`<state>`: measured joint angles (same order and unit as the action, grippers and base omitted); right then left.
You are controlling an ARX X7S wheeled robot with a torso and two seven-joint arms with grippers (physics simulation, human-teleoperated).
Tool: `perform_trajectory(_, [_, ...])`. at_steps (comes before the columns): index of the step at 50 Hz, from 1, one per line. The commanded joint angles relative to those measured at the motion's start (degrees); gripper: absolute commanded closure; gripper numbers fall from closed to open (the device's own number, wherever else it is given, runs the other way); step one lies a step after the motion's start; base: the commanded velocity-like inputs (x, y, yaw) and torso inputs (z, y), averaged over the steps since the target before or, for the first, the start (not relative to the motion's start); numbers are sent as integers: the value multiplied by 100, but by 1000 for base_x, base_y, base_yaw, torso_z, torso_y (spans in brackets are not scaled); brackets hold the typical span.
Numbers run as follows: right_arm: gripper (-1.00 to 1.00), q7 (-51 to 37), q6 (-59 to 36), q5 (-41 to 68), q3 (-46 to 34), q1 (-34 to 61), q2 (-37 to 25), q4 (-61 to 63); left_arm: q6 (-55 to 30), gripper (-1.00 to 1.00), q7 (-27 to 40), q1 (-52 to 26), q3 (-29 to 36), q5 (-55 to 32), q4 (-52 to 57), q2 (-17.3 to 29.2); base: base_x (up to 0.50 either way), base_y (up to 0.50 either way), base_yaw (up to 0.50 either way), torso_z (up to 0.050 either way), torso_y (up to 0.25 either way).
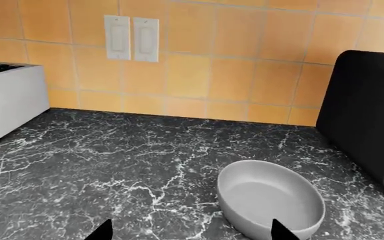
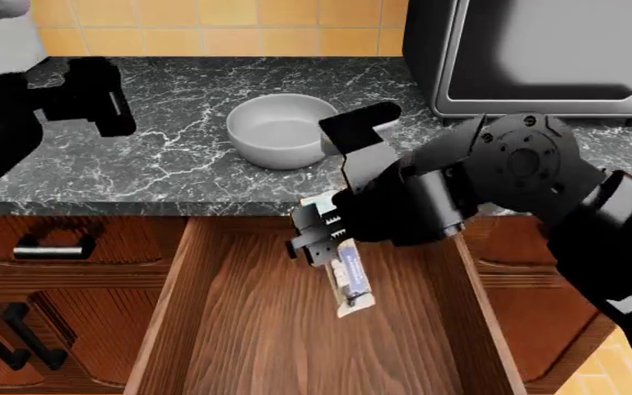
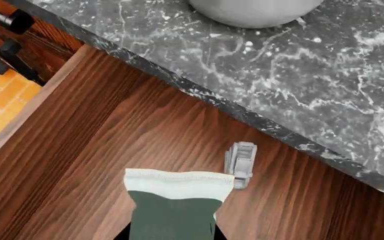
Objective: Place the bar in the bowl and close the drawer.
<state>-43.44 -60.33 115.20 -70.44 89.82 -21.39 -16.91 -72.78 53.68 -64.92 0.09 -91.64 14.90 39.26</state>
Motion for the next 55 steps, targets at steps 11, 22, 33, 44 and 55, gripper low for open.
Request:
perform_trajectory(11, [100, 3388, 414, -2652, -629, 2606, 1681, -4112, 876, -100, -2173, -3021, 2285, 2772, -3554, -984, 0, 0, 0, 0, 0])
perform_trajectory(22, [100, 3830, 1349, -2325, -1382, 2966, 2138, -5203, 1715, -100, -2835, -3709, 2781, 3648, -4961, -1446, 0, 0, 0, 0, 0])
perform_trajectory(33, [100, 3856, 1623, -1700, -1836, 3312, 2138, -5322, 1616, -100, -2817, -4097, 2930, 3820, -5287, -1558, 0, 0, 0, 0, -145])
perform_trajectory(44, [100, 3743, 2109, -1274, -1907, 3605, 2138, -5422, 1473, -100, -2717, -4261, 2927, 3795, -5152, -1549, -1, 0, 0, 0, -250])
perform_trajectory(55, [100, 3033, 3628, -838, -1832, 3460, 2137, -5303, 1528, -100, -2756, -4344, 2963, 3861, -5257, -1558, -1, 0, 0, 0, -250])
